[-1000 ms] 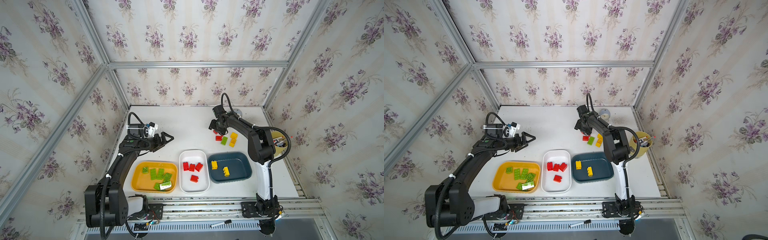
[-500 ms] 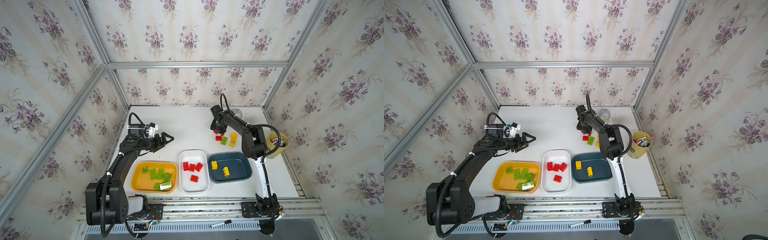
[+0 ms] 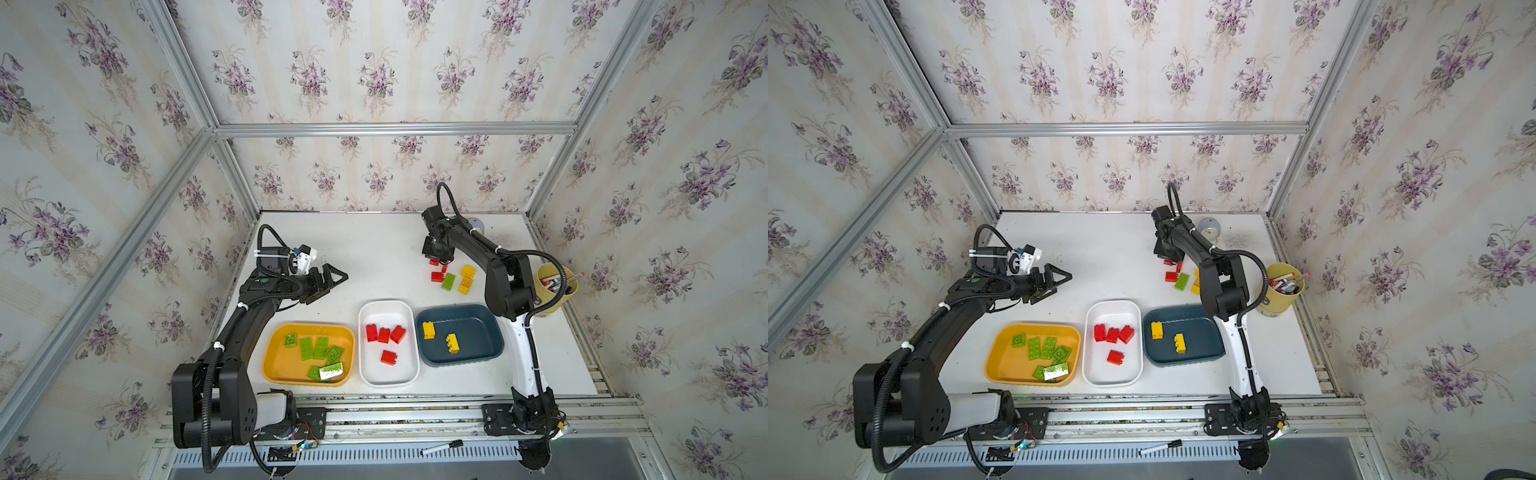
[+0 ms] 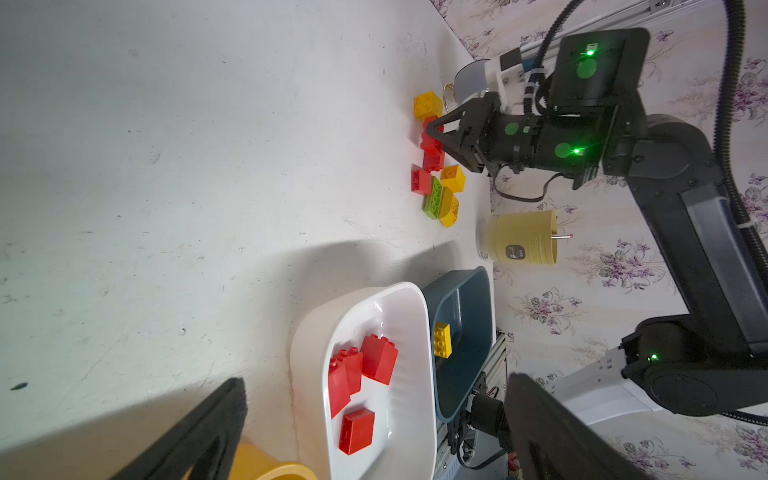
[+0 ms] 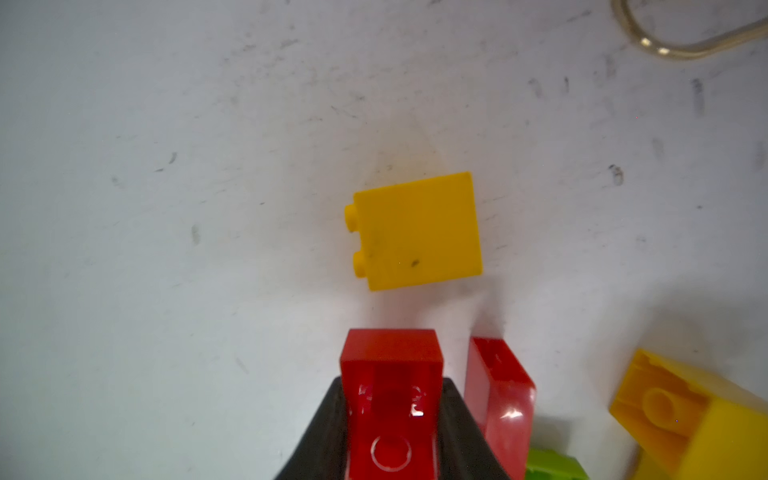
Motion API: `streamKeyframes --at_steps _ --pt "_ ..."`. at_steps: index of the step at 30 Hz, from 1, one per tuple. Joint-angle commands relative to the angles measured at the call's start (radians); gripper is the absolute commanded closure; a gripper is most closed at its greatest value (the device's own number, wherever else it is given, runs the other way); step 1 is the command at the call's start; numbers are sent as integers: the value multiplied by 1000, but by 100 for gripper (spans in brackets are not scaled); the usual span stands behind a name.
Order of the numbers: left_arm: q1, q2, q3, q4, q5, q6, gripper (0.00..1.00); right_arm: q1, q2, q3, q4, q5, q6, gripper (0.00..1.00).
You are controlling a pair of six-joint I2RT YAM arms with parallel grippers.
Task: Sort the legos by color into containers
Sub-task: 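Close the right gripper on the red 2x2 brick and lift it, then carry the red brick with the right gripper and release it into the white tray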
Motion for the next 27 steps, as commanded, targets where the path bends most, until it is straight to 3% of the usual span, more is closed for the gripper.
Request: streamKeyframes --at_steps 1,9,15,23,27 --pt "0 4 12 2 15 13 1 14 -90 -42 48 -53 -109 74" --pt "1 4 32 -4 15 12 1 123 -450 -430 237 -286 -334 72" --pt "1 7 40 -7 19 10 1 329 -674 -682 294 -376 -448 71" --pt "0 4 49 -7 24 6 1 606 -672 -804 324 -362 -479 68" --pt "1 -9 38 -7 29 5 1 631 -614 -812 336 -347 -489 66"
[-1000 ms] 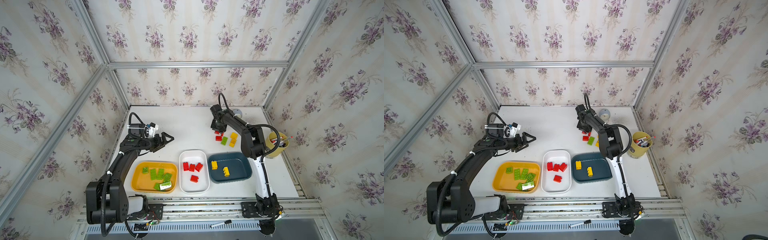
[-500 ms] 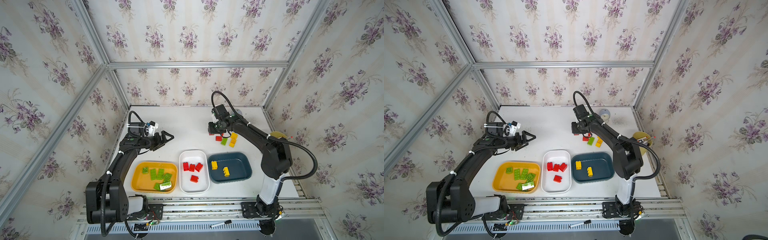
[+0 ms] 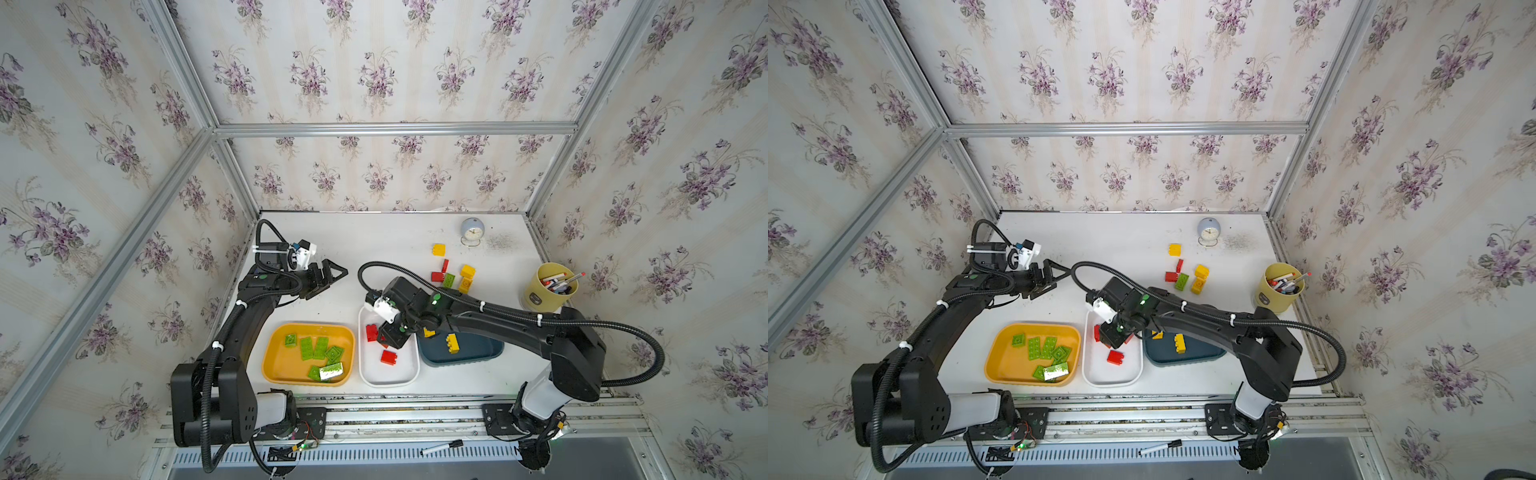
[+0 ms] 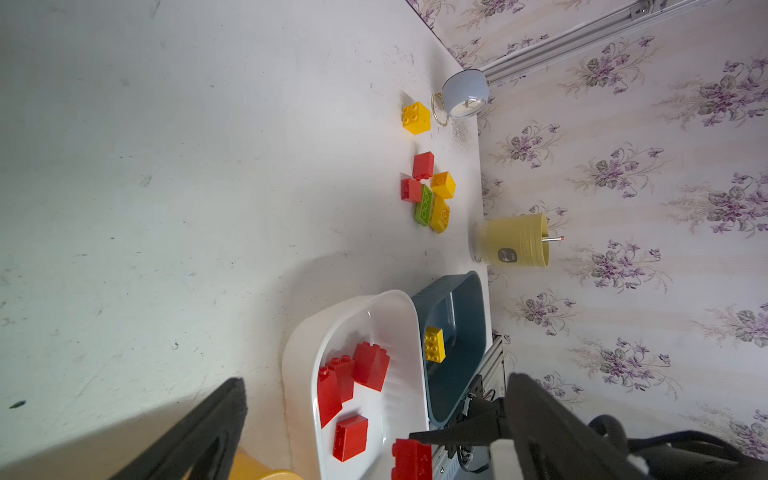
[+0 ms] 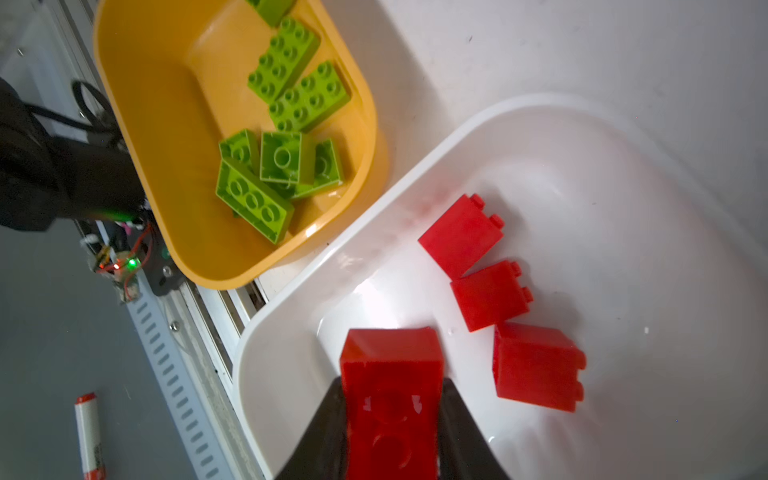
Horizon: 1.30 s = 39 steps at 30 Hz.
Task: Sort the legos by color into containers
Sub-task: 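Carry the red brick with the right gripper and release it into the white tray, then move the right gripper back over the pile and lower onto a red brick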
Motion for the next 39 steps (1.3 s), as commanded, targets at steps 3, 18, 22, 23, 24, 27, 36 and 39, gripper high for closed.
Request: streamKeyframes --at_steps 3,18,22,23,24,27,36,39 --pt "1 -20 -18 3 23 7 1 7 47 1 29 37 -46 60" --pt "1 -24 -38 3 29 11 1 -348 -71 74 -56 51 161 29" --pt "0 -23 -32 3 29 11 1 -502 -25 124 -60 133 201 28" --pt "0 -22 -31 2 29 9 1 -525 -5 143 -61 145 208 28" --pt "0 -22 -31 3 30 9 1 -549 20 170 -67 159 221 28" --pt "0 -22 -31 3 32 7 1 -600 111 250 -86 198 238 28" --pt "-6 -26 -31 3 36 2 1 -662 366 460 -132 298 249 26" --pt "-6 -22 -31 3 35 3 1 -672 441 509 -142 279 258 28"
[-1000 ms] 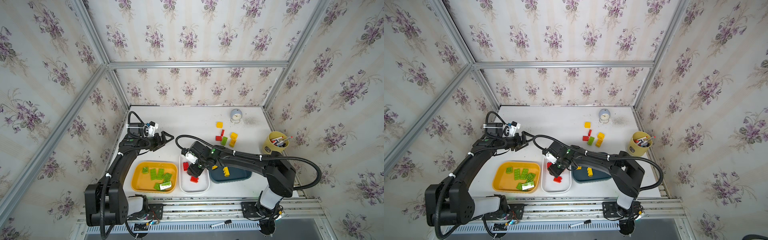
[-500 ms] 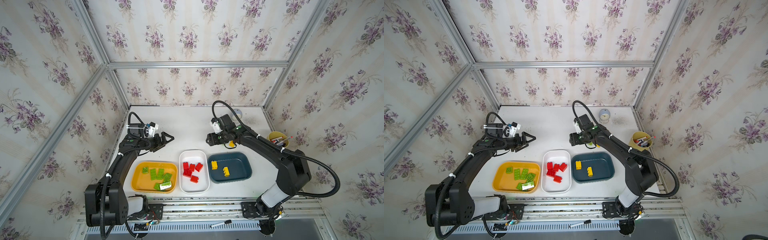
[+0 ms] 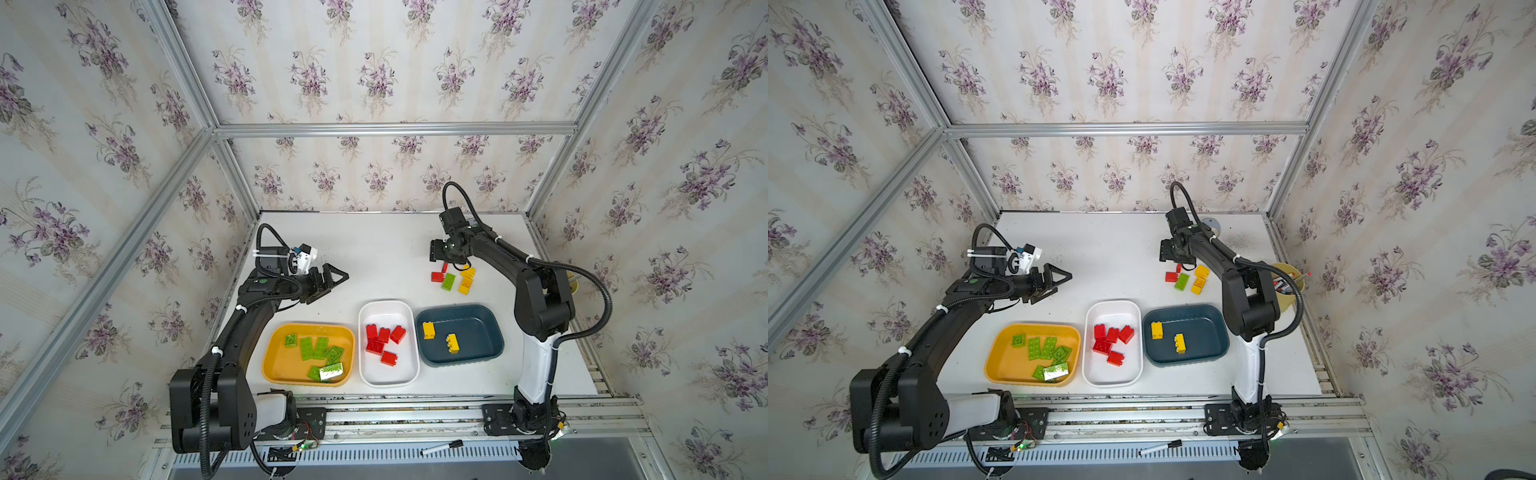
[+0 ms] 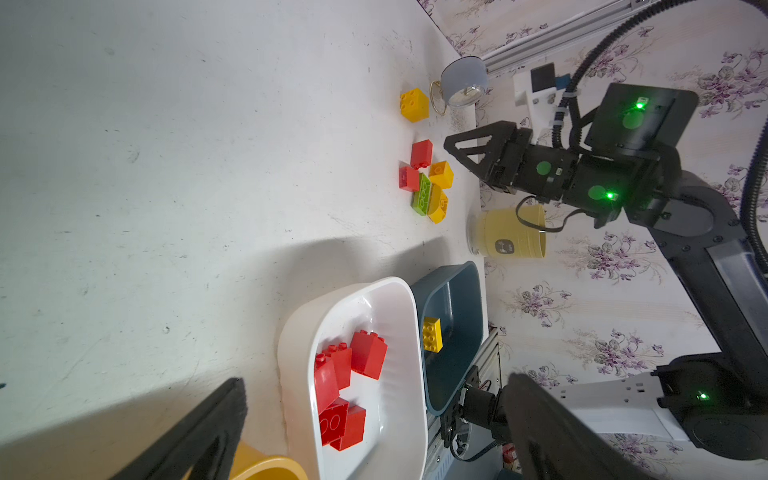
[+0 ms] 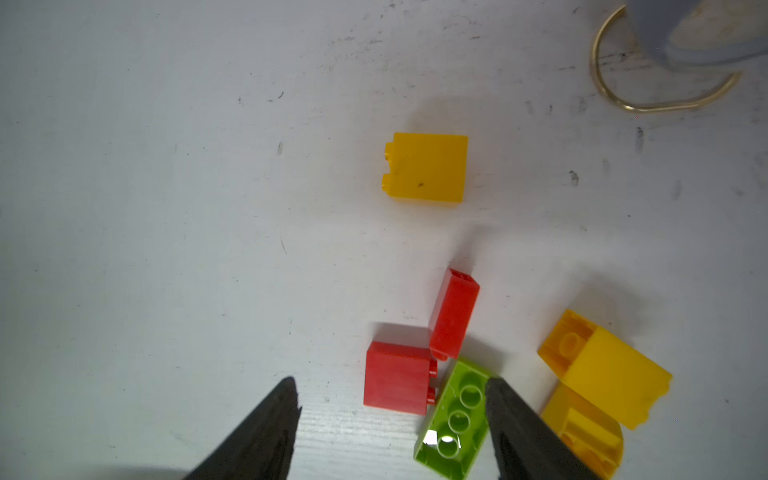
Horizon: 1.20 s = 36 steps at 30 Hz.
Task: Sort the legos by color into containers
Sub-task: 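Move the right gripper back over the pile and lower onto a red brick, then close the right gripper on the red 1x2 brick and lift it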
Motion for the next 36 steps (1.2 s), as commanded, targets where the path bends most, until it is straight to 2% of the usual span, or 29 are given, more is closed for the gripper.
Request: streamKeyframes --at_steps 1,12,21,24,30,36 --pt "-1 2 7 7 19 4 1 -5 57 47 -33 18 15 30" --pt "-2 3 10 6 25 7 1 -15 198 148 -84 77 -6 43" --pt "-3 14 13 7 26 8 1 -15 123 98 -58 74 -35 43" --pt "-5 23 18 7 27 8 1 -11 120 98 -67 66 -43 46" --pt "-7 25 25 6 25 9 1 -6 117 68 -67 75 -86 41" --pt "-9 34 21 7 24 8 1 -4 112 50 -58 61 -114 44"
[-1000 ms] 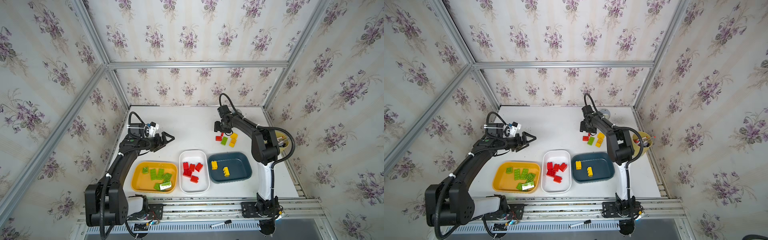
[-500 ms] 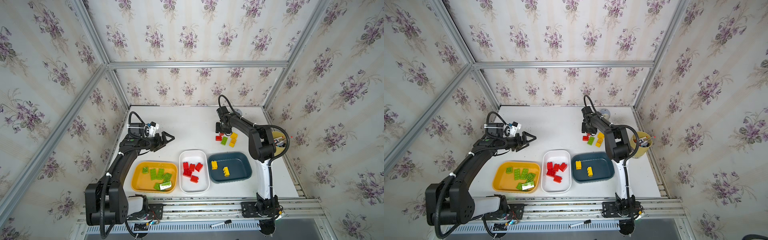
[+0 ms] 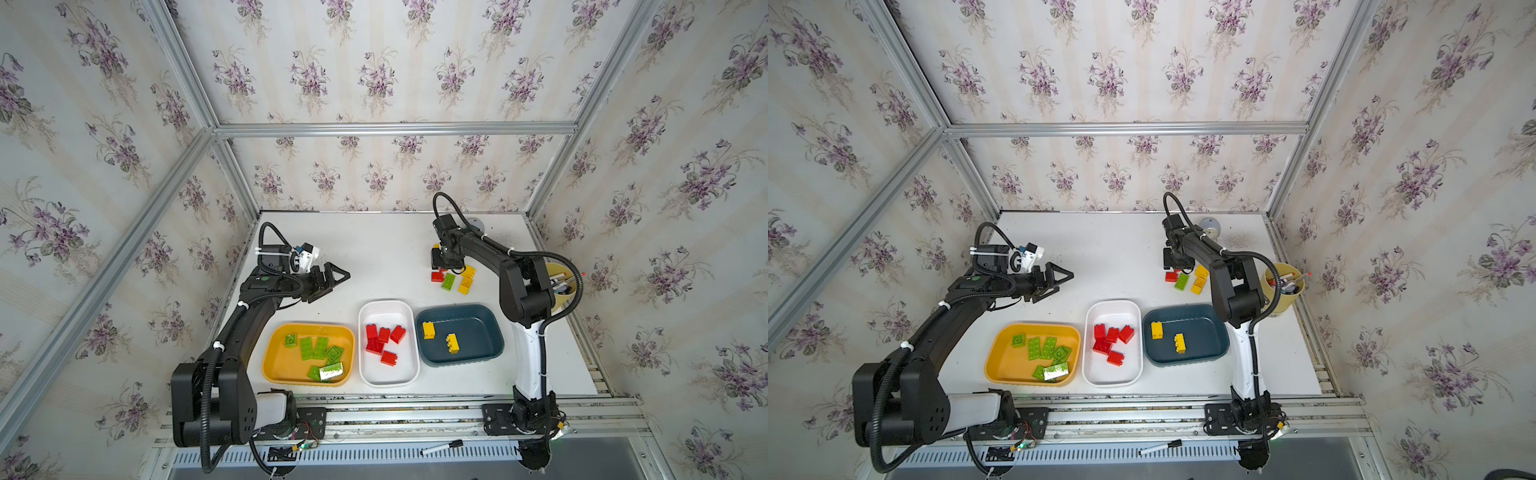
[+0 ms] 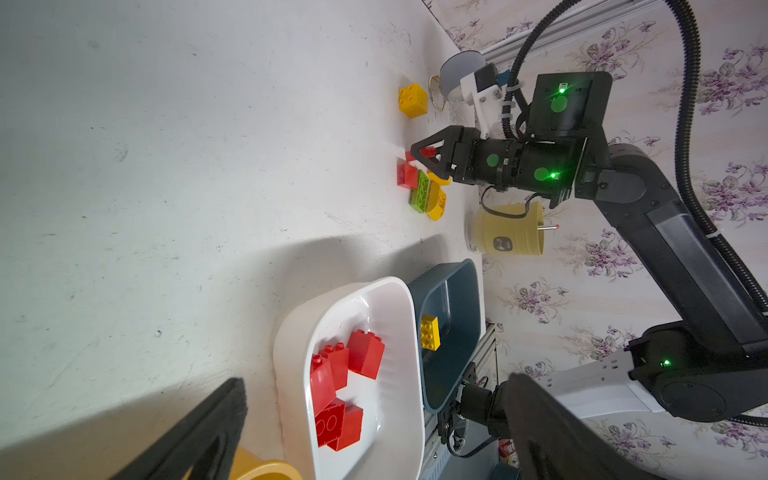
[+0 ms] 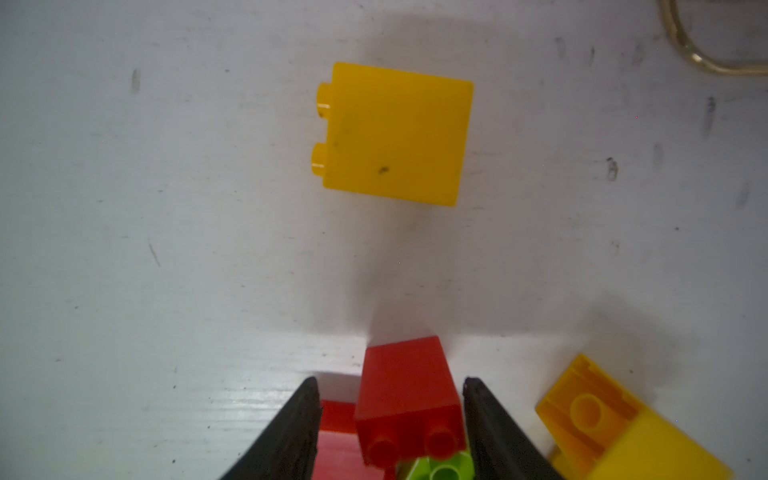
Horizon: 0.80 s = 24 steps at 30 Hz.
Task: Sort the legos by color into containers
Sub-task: 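Close the right gripper on the red 1x2 brick and lift it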
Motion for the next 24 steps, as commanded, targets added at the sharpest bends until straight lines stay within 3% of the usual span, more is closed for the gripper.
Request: streamKeyframes --at_steps 1,16,24 --pt "-2 5 6 8 18 10 1 1 -12 -2 2 5 -23 45" --pt "-4 2 -3 8 15 14 1 1 41 50 -10 13 -82 62" --pt "-4 7 3 9 14 15 1 5 -25 38 -8 -13 -119 64"
